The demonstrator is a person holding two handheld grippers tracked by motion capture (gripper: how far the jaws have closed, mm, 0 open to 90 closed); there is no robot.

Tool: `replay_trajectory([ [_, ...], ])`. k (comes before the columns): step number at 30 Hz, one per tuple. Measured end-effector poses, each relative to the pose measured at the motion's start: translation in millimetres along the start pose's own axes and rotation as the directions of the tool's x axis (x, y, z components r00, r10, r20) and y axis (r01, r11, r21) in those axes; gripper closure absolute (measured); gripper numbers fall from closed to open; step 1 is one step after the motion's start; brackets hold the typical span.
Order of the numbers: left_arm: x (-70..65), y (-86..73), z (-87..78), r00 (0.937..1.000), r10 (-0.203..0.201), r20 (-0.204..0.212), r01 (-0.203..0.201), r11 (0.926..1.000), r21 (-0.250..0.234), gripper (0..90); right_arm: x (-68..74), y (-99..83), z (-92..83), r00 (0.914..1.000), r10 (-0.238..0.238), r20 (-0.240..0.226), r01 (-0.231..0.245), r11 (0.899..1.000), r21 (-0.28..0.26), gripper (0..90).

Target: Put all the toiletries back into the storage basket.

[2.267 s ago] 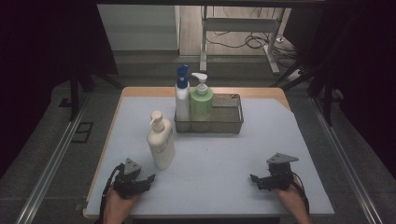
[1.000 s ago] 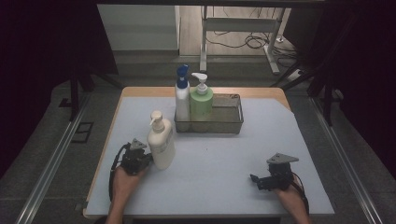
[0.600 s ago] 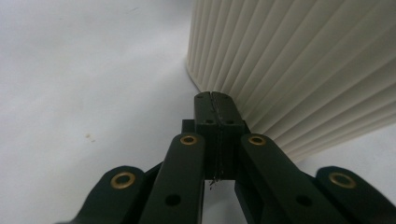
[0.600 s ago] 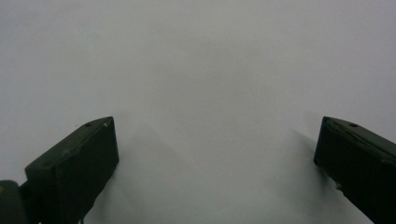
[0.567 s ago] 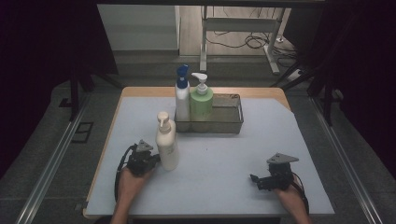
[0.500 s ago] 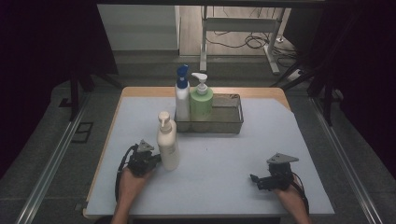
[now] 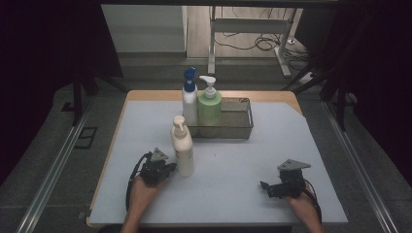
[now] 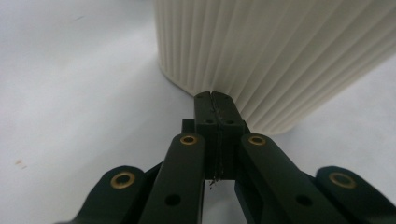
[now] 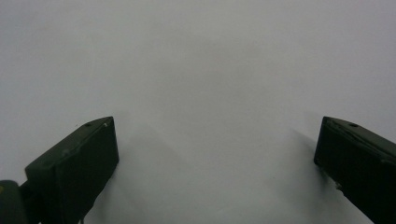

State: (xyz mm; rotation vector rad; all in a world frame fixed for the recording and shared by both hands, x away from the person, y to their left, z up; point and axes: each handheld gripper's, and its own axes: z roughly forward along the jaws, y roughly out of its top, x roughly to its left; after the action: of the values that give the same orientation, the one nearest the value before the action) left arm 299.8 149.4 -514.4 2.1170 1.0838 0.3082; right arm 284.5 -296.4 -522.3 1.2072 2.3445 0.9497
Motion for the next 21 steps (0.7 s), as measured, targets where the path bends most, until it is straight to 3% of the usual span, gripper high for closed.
replay_trajectory([
  [21,-29.6,13.6,20.1,0.9948,0.086,0.054,-0.087,0.9958,0.028,89.3,0.2,0.7,0.0,1.0,-0.001,0.002,0.001,1.0,0.007,0.0],
])
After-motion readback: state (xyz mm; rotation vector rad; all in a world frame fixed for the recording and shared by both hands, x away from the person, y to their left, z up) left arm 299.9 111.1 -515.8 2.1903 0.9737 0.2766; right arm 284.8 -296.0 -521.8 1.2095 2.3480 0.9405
